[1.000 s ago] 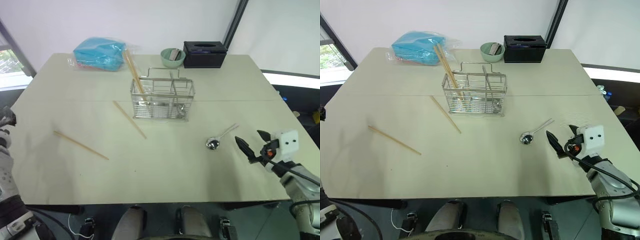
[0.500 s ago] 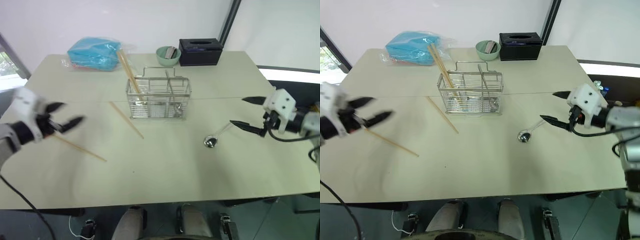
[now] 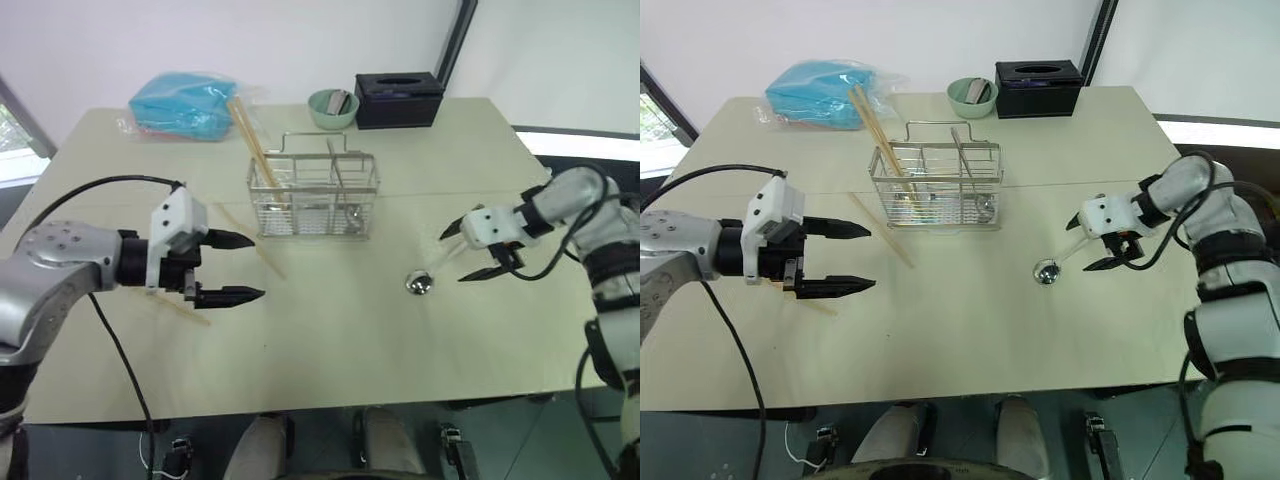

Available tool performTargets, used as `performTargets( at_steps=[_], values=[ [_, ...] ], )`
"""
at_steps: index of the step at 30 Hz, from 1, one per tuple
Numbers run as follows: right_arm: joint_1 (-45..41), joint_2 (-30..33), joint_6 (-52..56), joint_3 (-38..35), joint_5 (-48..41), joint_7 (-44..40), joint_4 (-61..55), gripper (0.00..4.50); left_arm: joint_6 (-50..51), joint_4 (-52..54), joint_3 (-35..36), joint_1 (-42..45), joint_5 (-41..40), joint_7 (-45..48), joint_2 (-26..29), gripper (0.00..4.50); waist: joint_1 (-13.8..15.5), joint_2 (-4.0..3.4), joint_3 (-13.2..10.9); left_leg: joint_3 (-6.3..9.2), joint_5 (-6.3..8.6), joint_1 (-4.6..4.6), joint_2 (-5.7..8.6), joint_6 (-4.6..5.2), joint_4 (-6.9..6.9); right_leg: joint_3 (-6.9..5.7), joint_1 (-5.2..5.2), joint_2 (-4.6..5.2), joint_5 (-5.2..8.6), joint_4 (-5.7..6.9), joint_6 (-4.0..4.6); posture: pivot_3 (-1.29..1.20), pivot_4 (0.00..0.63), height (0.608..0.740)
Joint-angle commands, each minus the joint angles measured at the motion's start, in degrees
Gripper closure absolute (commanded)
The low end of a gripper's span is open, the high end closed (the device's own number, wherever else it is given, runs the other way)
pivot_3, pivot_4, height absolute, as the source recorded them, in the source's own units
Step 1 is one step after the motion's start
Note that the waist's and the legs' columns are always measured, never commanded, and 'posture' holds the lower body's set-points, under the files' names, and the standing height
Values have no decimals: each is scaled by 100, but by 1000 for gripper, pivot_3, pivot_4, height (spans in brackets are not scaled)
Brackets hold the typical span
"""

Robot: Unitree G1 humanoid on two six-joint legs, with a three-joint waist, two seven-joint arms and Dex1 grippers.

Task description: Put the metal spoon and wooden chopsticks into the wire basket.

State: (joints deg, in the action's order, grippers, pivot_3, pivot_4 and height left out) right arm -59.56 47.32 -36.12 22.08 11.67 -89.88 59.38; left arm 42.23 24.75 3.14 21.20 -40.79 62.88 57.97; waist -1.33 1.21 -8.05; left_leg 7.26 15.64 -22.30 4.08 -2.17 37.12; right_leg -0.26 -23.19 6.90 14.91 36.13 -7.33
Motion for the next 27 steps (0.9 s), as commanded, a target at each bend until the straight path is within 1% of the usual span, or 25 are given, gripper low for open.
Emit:
performTargets(
  at_steps=[1,4,11,12,14,15,20,21,27],
  values=[
    [-370,-161,-432,129,384,230,528,51,87,214,39,156,-88,-128,-98,6,3,0,0,1,-1,1,-1,-1,0,0,0,-1,0,2,0,0,150,654],
    [-456,-334,-621,192,557,395,811,51,229,293,124,197,-175,-245,-160,6,16,0,0,7,-2,0,0,-4,1,0,1,-4,0,6,1,0,150,654],
    [-417,-622,-953,248,850,770,1108,51,451,495,298,149,-341,-400,-76,6,15,1,0,19,-6,2,5,-11,6,1,7,-6,0,10,2,0,150,654],
    [-411,-658,-961,228,842,760,1130,299,468,504,311,149,-351,-414,-71,0,15,4,2,20,-7,3,5,-11,6,1,7,-7,-1,11,2,0,150,654],
    [-389,-714,-954,174,776,663,1146,966,511,532,343,155,-382,-445,-65,0,12,6,3,21,-7,10,5,-12,6,1,11,-11,-1,13,2,0,150,654],
    [-374,-747,-939,143,724,581,1148,1446,527,529,348,176,-397,-462,-66,0,0,6,3,22,-8,11,5,-13,5,1,11,-11,-1,13,3,0,150,654],
    [-328,-788,-955,40,636,386,1142,4148,549,471,314,307,-430,-550,-102,0,-54,6,3,21,-9,16,5,-15,5,2,14,-12,-1,18,4,0,150,654],
    [-319,-784,-950,23,618,356,1138,4471,550,462,308,324,-430,-561,-114,0,-58,6,3,22,-9,16,5,-15,5,2,14,-11,-1,19,3,0,150,654],
    [-152,-681,-956,-174,339,77,973,4471,441,319,185,473,-319,-575,-221,0,-85,7,4,24,-9,15,6,-15,5,2,17,-9,-2,17,3,0,150,654]
  ],
)
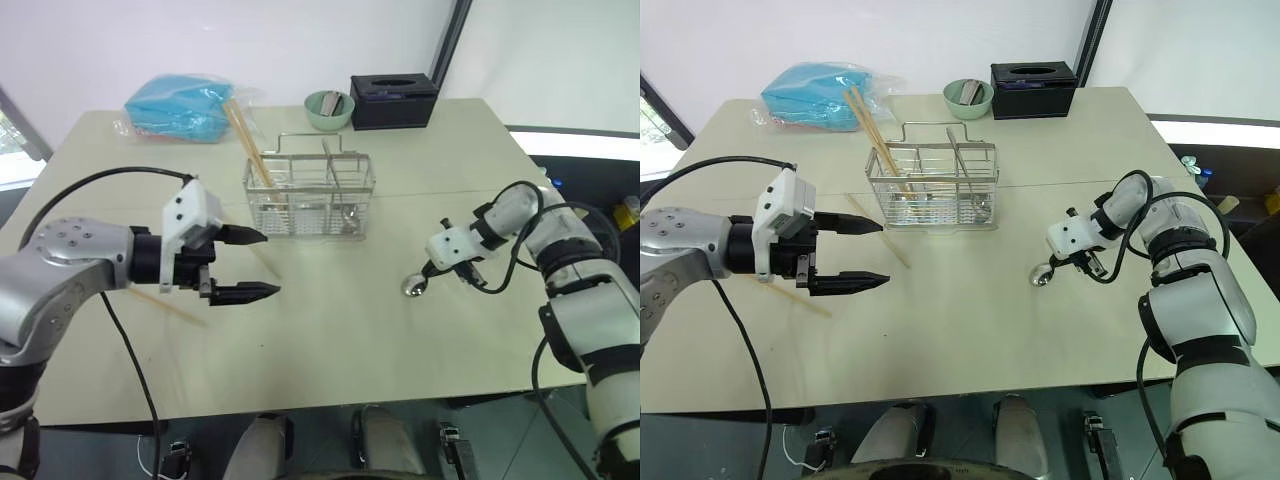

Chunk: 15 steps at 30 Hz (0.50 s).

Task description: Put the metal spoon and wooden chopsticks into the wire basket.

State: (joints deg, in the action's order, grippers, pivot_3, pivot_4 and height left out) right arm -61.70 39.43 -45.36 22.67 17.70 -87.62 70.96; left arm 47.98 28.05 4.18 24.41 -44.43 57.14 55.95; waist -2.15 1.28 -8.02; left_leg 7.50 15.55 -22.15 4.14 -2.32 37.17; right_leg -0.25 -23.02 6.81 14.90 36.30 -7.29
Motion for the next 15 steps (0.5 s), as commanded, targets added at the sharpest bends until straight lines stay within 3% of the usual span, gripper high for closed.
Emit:
performTargets(
  at_steps=[1,6,10,15],
  values=[
    [101,111,-2,-291,-342,-187,-240,4471,-157,-38,60,172,74,6,-35,0,-10,0,0,1,0,0,0,0,0,0,1,0,0,0,0,0,150,654],
    [705,297,843,-382,-1833,-488,-1811,4471,-236,-201,86,300,129,-13,-108,0,-27,0,0,3,0,1,-2,0,0,0,2,-1,0,1,-1,0,150,654],
    [1825,680,3255,-1005,-3420,-389,-5078,4471,-258,-269,250,297,143,-89,-133,0,-6,-2,0,12,0,-6,-7,1,0,0,-3,3,0,1,-1,0,150,654],
    [2684,1081,5684,-1813,-4727,528,-7582,4471,-360,-480,312,349,241,-50,-99,0,97,-1,1,13,1,-12,-6,2,0,-1,-8,6,0,-4,0,0,150,654]
  ],
)
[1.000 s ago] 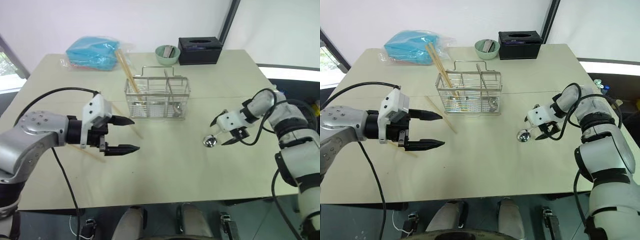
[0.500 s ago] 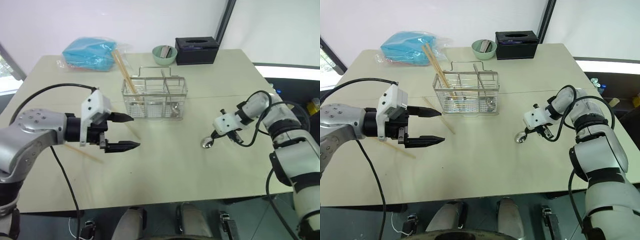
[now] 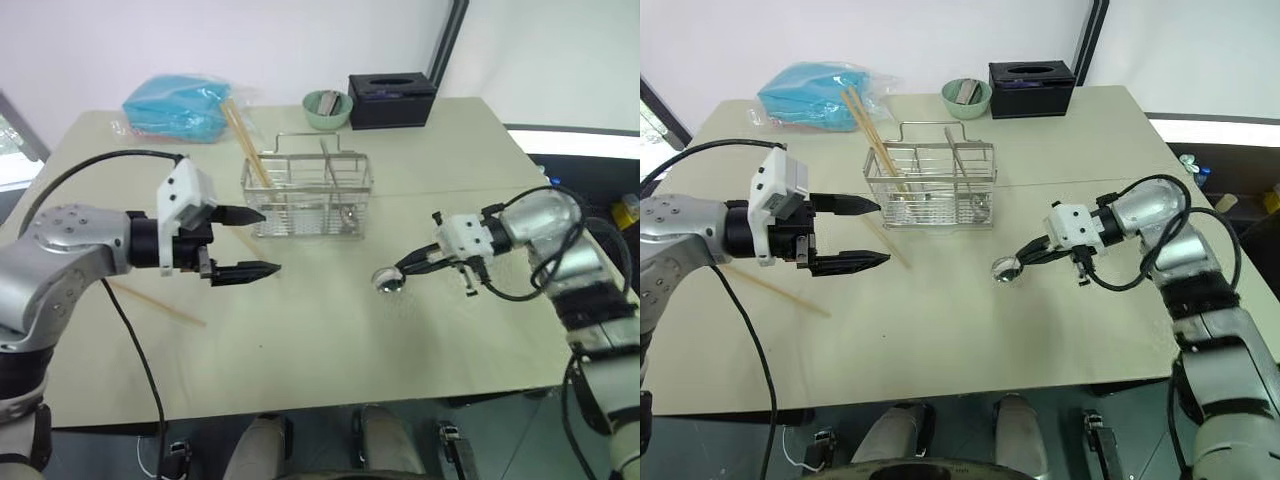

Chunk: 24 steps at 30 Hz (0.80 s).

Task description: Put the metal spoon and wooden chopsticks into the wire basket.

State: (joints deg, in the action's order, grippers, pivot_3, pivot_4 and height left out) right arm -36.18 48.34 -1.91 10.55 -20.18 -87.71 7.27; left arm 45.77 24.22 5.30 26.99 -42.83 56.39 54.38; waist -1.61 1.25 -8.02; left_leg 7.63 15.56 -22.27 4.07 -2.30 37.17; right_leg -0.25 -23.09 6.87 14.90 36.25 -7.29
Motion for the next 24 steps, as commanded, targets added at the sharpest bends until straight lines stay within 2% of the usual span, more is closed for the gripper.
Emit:
performTargets(
  at_steps=[1,3,7,10,13,19,24],
  values=[
    [168,227,1874,-783,-1299,766,-1554,4471,-163,-148,199,111,105,46,71,0,68,1,1,-3,0,2,0,1,0,0,0,1,0,-2,1,0,150,654],
    [43,218,2903,-1160,-2102,1304,-2041,4471,-201,-245,196,175,150,83,83,0,100,2,1,-2,1,0,-1,1,3,1,0,1,10,-3,19,0,150,654],
    [-488,-82,4275,-1719,-3355,2468,-2324,4471,-242,-355,190,268,191,138,84,0,108,9,6,-1,0,-3,-1,1,5,1,1,3,11,-9,23,0,150,654],
    [-1329,-884,4898,-2011,-3968,4075,-2012,4471,-350,-489,126,373,298,167,45,0,89,9,5,-2,0,-5,0,2,4,1,-3,5,9,-9,24,0,150,654],
    [-1744,-1458,4918,-2010,-3646,4996,-1670,4471,-396,-589,63,502,360,163,-19,0,91,14,9,-2,-1,-7,-4,1,-2,0,-13,2,2,-6,31,0,150,654],
    [-2021,-2241,4124,-1728,-2343,5988,-748,4471,-421,-683,42,620,442,188,-85,0,90,21,13,1,0,-11,10,4,1,-3,-28,5,-8,-7,12,0,150,654],
    [-1918,-2641,3317,-1525,-1505,5974,-73,4471,-360,-636,160,618,437,152,-73,0,71,19,11,-3,-1,-12,7,4,-5,-2,-31,-1,-9,11,10,0,150,654]
  ],
)
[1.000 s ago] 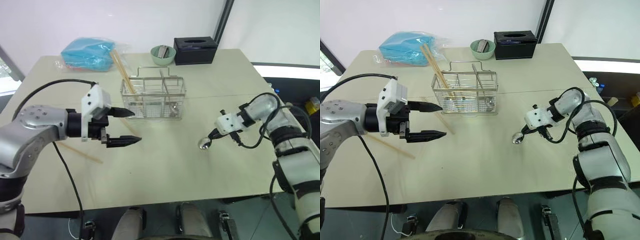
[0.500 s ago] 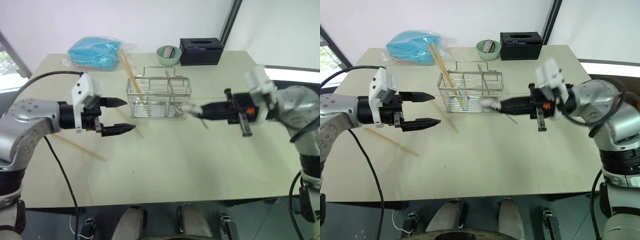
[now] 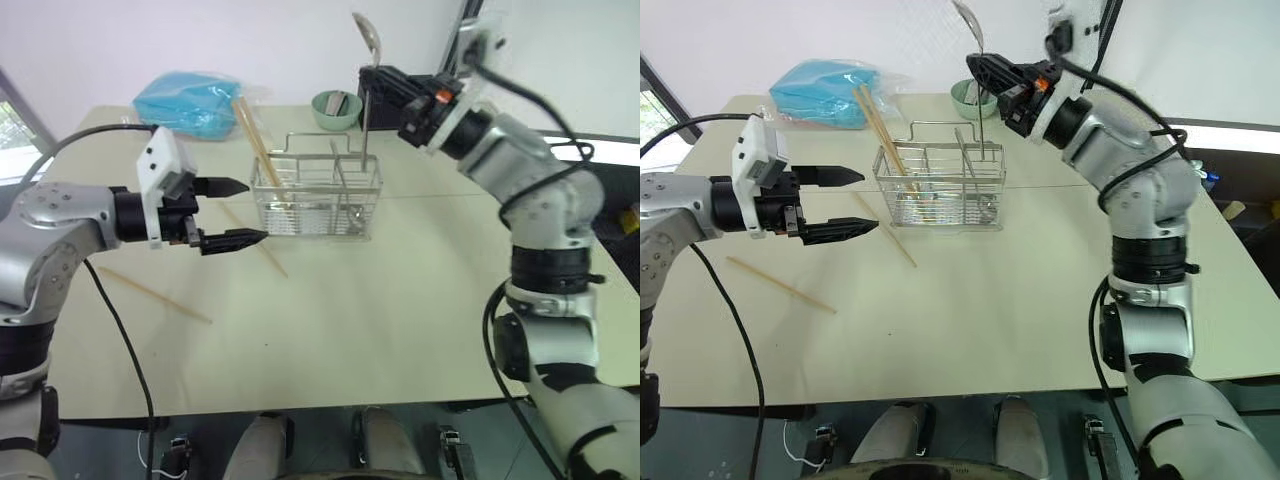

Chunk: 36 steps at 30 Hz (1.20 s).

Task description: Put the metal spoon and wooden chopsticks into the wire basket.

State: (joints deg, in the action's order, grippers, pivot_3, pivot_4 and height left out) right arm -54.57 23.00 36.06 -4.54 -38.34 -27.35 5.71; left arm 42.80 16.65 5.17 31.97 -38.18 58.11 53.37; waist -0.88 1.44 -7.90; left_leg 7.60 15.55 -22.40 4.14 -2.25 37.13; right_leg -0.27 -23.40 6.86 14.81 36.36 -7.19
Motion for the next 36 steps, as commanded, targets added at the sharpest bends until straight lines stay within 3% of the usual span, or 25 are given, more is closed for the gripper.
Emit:
performTargets(
  at_steps=[1,6,7,9,15,21,26,30,33,36],
  values=[
    [-56,-183,-567,-20,389,-61,182,4471,-45,145,203,106,-39,-37,36,0,-8,-1,-1,0,0,0,-1,0,-1,0,-2,-3,0,4,0,0,150,654],
    [211,-582,-549,-3,554,42,382,4471,43,289,338,-3,-88,-173,51,0,-33,1,0,1,0,1,-1,0,1,0,-2,-8,0,6,0,0,150,654],
    [253,-644,-518,-15,567,69,404,3838,65,316,358,-21,-97,-203,48,0,-33,0,0,1,0,1,-1,0,2,0,-2,-8,0,6,0,0,150,654],
    [316,-727,-530,-18,637,100,398,3085,103,363,403,-57,-117,-249,47,0,-30,-1,-1,1,-1,2,-1,0,3,0,-2,-8,0,7,0,0,150,654],
    [387,-760,-503,-81,871,274,285,43,307,490,775,-272,-271,-601,21,0,-27,-1,-1,3,-1,4,-1,-2,3,0,-5,-9,0,13,0,0,150,654],
    [265,-445,-313,-344,747,152,44,43,698,586,1453,-441,-655,-1358,-208,0,-7,-1,0,6,-1,4,-1,-1,5,0,-4,-8,0,11,0,0,150,654],
    [30,89,-9,-588,375,-316,-307,43,1318,615,2346,-370,-1043,-2724,-583,0,-13,-1,-1,5,-1,4,-1,-1,4,-1,-1,-8,0,10,0,0,150,654],
    [105,771,467,-700,-366,-1439,-959,43,2196,479,3118,107,-1204,-4684,-1185,0,0,7,4,9,-1,4,-2,-1,5,-4,4,-9,0,8,-1,0,150,654],
    [446,1177,754,-741,-864,-2044,-1507,43,2989,293,4079,940,-748,-7083,-2461,0,24,25,15,17,-1,10,-1,-1,10,-9,21,-6,-2,-1,-8,0,150,654],
    [900,1259,1022,-727,-1240,-2170,-2016,43,3695,493,4657,1314,159,-8650,-3380,0,34,57,38,23,0,16,1,-2,16,-10,30,-6,-3,-8,-11,0,150,654]
  ],
)
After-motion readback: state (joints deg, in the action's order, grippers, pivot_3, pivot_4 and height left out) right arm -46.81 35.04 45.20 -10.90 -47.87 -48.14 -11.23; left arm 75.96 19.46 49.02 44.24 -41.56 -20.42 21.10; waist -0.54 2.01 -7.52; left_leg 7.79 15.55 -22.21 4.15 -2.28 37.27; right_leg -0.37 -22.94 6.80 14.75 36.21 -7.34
